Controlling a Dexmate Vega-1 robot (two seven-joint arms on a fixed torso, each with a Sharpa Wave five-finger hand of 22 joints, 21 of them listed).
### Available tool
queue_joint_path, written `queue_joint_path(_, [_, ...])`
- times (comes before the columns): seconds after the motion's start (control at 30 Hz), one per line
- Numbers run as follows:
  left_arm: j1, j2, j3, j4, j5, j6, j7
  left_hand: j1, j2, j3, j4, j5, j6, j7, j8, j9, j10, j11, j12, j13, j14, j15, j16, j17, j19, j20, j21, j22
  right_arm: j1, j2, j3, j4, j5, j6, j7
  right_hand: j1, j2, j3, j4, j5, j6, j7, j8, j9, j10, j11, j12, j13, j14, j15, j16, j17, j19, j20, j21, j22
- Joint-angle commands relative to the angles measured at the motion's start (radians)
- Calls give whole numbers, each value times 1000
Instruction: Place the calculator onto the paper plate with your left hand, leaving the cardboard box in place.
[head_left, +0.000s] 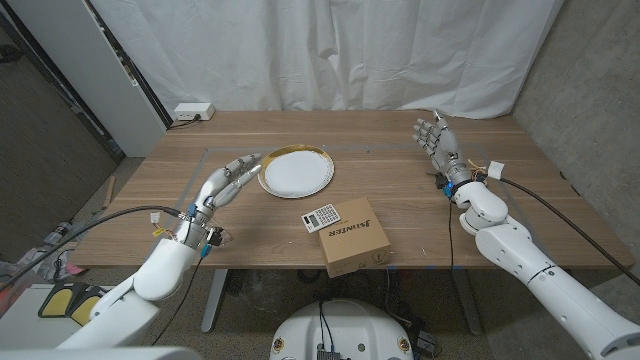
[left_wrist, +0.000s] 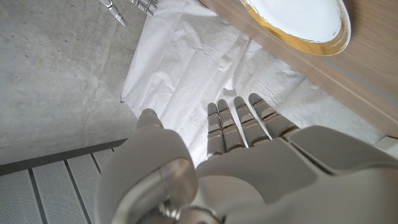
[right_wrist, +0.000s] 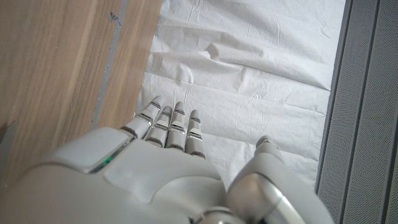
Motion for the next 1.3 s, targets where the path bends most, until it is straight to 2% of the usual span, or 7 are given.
queue_joint_path(0.03, [68,-33,-74,21,154,-55,59,15,2,-2,-11,7,11,-1,7,2,11,0,3,1,14,-28,6,3,10,-11,-5,3,-32,-4,-5,-56,-26,-17,-45,5,8,3,-5,0,8,-3,5,4,5,1,6,6,10,1,6,6,10,-3,5,5])
queue_joint_path(0.3, [94,-63,-109,24,285,-64,116,25,-3,-3,-17,14,20,-14,7,2,16,-7,0,2,18,-38,3,3,15,-7,-6,2,-38,0,-12,-71,-38,-21,-56,5,9,2,-6,0,7,-4,5,4,5,2,5,6,10,1,5,6,10,-2,4,5])
queue_joint_path(0.57, [109,-78,-133,19,421,-52,181,45,-12,-3,-31,23,36,-27,9,2,22,-30,-5,2,20,-47,-1,3,15,-3,-10,2,-38,5,-15,-73,-44,-19,-59,5,9,1,-6,0,8,-5,4,4,4,0,5,6,10,1,5,6,10,-2,4,5])
queue_joint_path(0.67, [108,-83,-135,21,472,-46,213,52,-15,-2,-35,26,42,-32,11,2,23,-30,-6,2,22,-50,-1,3,15,-4,-11,2,-39,8,-16,-72,-45,-17,-60,5,9,1,-7,0,8,-4,4,4,5,2,5,6,10,1,5,6,10,-2,4,5])
queue_joint_path(0.93, [106,-67,-127,32,568,-37,277,93,-32,0,-62,41,68,-49,16,3,51,-52,-6,3,40,-67,0,2,22,-11,-13,2,-43,7,-15,-76,-45,-20,-65,5,10,1,-7,0,7,-5,4,4,5,-1,5,6,10,2,4,6,10,-1,3,5])
queue_joint_path(1.17, [118,-53,-119,20,659,3,352,102,-37,0,-68,47,79,-54,19,3,57,-58,-8,3,44,-72,0,3,26,-16,-13,2,-43,6,-13,-78,-43,-24,-65,4,10,0,-8,0,7,-6,3,4,6,0,5,6,9,0,4,6,9,-1,3,5])
queue_joint_path(1.3, [123,-38,-105,13,729,37,410,108,-40,0,-72,51,81,-56,18,3,58,-58,-10,4,49,-74,0,3,30,-29,-13,3,-38,7,-16,-73,-42,-25,-59,4,10,0,-8,0,7,-5,3,4,5,0,4,6,9,1,4,6,9,-1,3,5])
